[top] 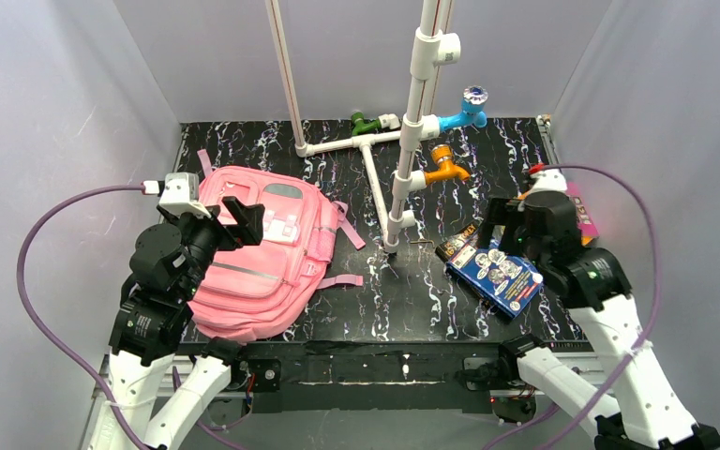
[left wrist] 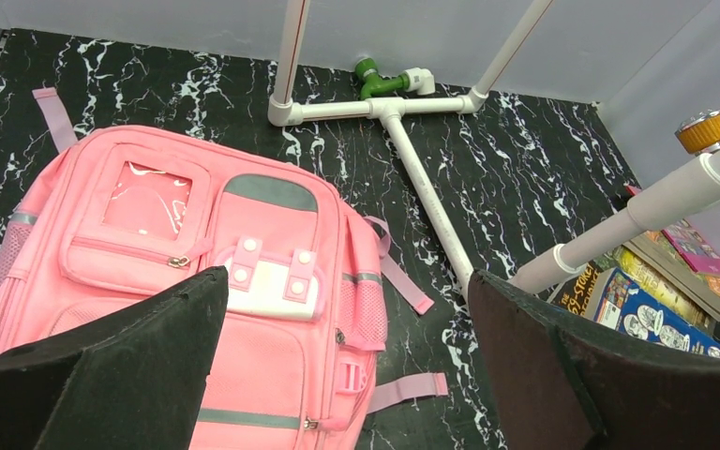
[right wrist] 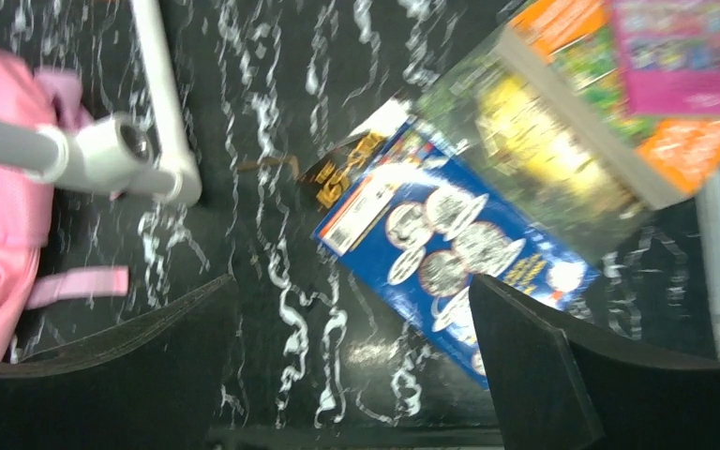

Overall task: Pack the student bag
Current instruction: Unzip the student bag at the center of the board.

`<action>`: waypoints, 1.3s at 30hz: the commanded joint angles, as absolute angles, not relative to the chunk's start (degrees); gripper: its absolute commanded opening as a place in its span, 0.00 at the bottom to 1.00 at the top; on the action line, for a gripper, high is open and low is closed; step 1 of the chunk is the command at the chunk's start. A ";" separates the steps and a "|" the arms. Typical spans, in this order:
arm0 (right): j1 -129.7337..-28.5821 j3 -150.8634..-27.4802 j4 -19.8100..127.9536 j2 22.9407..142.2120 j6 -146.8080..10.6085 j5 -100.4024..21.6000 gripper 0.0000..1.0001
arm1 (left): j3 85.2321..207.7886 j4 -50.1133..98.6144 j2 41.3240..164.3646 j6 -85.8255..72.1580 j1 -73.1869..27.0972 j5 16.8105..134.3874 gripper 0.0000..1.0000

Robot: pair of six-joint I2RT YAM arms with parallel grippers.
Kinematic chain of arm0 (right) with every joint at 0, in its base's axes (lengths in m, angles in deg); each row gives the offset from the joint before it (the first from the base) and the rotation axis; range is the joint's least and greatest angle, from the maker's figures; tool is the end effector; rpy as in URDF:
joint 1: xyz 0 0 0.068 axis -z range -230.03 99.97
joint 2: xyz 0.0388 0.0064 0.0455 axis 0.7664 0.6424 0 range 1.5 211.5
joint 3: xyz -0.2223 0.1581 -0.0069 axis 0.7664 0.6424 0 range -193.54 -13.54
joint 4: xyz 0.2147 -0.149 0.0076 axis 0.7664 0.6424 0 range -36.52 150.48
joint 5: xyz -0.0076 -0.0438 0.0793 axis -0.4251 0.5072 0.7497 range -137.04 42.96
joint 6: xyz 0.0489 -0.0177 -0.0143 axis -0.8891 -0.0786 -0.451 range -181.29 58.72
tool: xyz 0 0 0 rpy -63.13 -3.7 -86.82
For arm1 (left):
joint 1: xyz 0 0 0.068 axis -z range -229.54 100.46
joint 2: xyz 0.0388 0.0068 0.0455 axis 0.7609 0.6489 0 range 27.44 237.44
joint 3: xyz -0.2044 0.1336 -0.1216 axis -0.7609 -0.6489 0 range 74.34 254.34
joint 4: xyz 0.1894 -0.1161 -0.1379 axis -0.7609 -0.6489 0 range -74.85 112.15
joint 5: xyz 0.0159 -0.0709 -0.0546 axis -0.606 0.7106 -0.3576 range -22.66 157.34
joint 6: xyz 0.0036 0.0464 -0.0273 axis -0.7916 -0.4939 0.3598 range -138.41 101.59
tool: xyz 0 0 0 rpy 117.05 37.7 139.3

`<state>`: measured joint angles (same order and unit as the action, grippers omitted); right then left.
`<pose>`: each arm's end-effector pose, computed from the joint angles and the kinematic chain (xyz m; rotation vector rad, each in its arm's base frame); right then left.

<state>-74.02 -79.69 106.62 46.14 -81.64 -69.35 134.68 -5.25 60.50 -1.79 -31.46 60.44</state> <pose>0.1235 0.0401 0.3886 0.1619 2.0716 0.0582 0.0948 -0.0265 0.4229 -0.0750 1.5837 -0.3801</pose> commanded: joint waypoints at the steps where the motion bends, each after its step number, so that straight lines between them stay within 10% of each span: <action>1: -73.93 -71.91 98.83 48.04 -83.74 -54.67 1.00 | 133.78 -6.41 60.10 -1.63 -31.79 60.89 0.99; 11: -87.74 -58.91 89.21 46.77 -88.40 -51.56 1.00 | 133.14 -8.94 58.98 -0.99 -31.79 60.96 0.99; 26: -135.32 -64.68 68.22 77.22 -88.27 -80.81 1.00 | 133.59 -13.22 60.05 1.00 -31.80 62.24 0.99; 39: -137.31 -87.51 48.90 106.99 -68.80 -74.41 0.90 | 147.32 -27.59 57.72 -2.83 -31.71 44.70 0.99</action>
<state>-137.43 -82.51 59.41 104.10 -76.42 -74.53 142.96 -21.01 60.47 -2.56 -31.44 54.45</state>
